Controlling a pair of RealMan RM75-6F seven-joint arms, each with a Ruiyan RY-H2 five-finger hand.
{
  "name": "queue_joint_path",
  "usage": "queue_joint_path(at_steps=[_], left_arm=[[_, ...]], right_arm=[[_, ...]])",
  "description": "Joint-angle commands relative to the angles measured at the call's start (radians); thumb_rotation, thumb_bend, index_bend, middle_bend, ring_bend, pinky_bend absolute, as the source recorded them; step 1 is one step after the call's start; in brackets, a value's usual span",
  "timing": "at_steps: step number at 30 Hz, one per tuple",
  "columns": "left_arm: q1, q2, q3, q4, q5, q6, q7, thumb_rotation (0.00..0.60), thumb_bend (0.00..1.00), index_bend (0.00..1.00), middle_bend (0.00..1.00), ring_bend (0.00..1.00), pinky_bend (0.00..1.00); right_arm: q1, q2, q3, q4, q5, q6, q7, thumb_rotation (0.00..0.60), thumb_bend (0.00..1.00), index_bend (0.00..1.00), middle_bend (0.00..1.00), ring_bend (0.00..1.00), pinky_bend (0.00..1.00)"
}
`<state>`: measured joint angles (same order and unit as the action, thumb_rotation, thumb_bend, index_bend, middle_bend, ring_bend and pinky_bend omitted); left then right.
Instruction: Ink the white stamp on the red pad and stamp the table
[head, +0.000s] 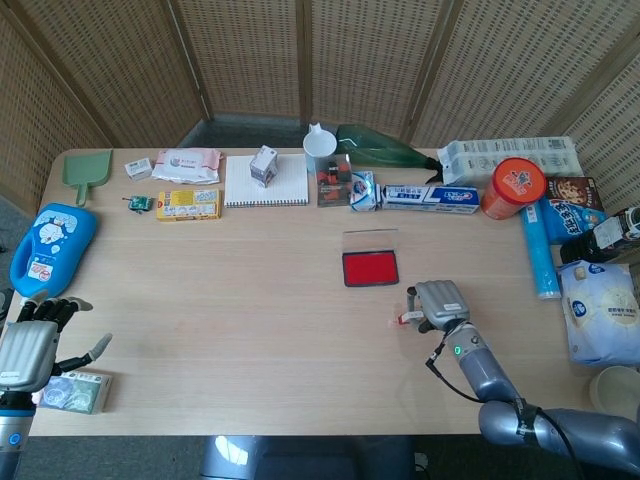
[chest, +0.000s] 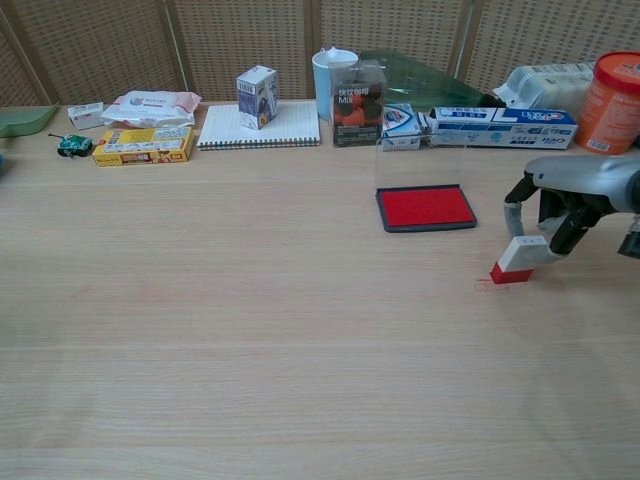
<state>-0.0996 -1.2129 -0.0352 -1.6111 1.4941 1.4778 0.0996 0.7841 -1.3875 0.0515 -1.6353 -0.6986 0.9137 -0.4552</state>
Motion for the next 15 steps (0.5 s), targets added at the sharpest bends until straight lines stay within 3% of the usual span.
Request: queue_joint_path(at_steps=[1,9,15], left_arm=[[0.0,0.0,0.0,0.0,0.0,0.0,0.0,0.176,0.21,0.33,0.33,0.28,0.12],[0.0,0.001,0.0,-0.001,0.001,0.001,0.0,0.179,0.21,0.33,0.33,0.28,0.12],[0.0,0.0,-0.001,0.001,0.001,0.001,-0.001,0.181,0.21,0.33,0.33,0.28,0.12]], right_arm=[[0.0,0.002,0.001,0.0,-0.001,-0.004,0.001,0.6,0.4,0.62,1.0,1.0,1.0],[-0.003,0.008,0.002,0.0,-0.009,-0.012,0.006,0.596,0.37,0.56,1.0,1.0,1.0],[-0.002,0.011,0.003,-0.002,-0.006,-0.018,0.006,0.555,0.35,0.54,1.0,1.0,1.0]])
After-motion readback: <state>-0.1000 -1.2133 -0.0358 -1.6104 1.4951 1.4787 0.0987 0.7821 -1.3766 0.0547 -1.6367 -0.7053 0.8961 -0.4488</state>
